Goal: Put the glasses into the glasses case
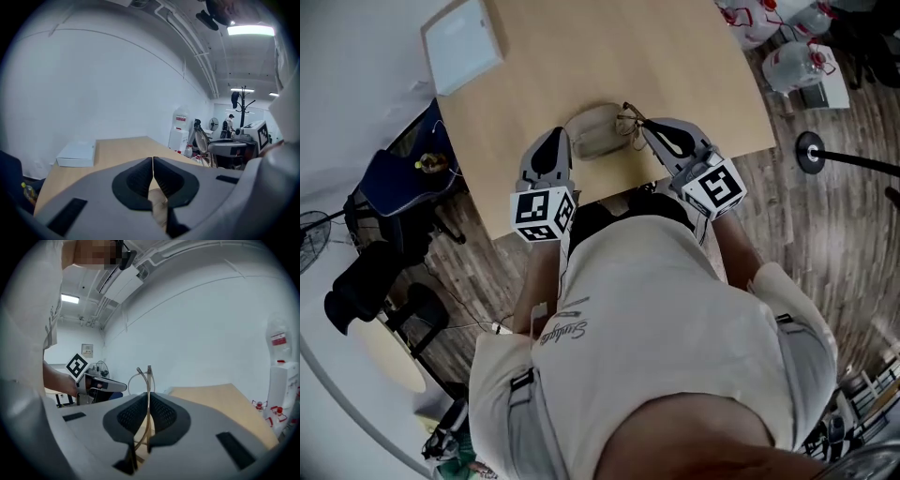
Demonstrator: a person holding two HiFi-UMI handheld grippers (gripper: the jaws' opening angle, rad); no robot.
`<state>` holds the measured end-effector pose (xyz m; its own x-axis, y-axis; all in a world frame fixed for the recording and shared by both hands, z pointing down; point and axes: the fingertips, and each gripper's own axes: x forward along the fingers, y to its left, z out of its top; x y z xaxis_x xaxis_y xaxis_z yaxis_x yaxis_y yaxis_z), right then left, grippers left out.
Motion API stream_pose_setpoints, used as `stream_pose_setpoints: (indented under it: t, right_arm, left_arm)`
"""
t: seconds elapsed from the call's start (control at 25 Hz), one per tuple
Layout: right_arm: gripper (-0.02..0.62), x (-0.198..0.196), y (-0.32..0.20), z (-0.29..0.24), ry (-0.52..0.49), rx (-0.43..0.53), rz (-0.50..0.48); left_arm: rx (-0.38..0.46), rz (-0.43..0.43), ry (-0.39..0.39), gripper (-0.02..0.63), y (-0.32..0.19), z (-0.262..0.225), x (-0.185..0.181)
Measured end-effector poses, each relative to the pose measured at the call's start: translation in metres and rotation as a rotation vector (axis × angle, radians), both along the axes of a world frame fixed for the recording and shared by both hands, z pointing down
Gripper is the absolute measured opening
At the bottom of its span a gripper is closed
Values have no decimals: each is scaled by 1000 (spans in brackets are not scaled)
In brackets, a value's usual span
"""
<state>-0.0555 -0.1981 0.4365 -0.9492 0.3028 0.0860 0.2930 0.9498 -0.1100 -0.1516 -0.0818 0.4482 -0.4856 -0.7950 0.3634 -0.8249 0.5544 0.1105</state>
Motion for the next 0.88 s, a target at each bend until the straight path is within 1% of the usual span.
stream_pose_setpoints:
  t: [0.12,0.24,0.36,0.48,0.56,0.68,0.88]
  right_arm:
    - [9,-15,4,5,11,5,-69]
    - [9,-27,12,11,30,8,-119]
    - [11,-38,23,17,58,21,-164]
    - [9,-50,37,19,81,56,-191]
    - [9,-55,49,18,89,89,-203]
    - [9,-61,62,23,122,168,-232]
    - [11,-87,85,66,261,275,-319]
  left_arm:
    - [-4,-59,13,16,9,6,-4]
    - [-11,-95,30,16,20,13,-8]
    - [-5,-117,35,17,30,16,-15]
    - [14,-120,31,17,40,15,-26]
    - [28,-118,27,15,48,12,-31]
    - [59,-116,28,17,56,9,-39]
    - [96,-81,42,16,71,14,-61]
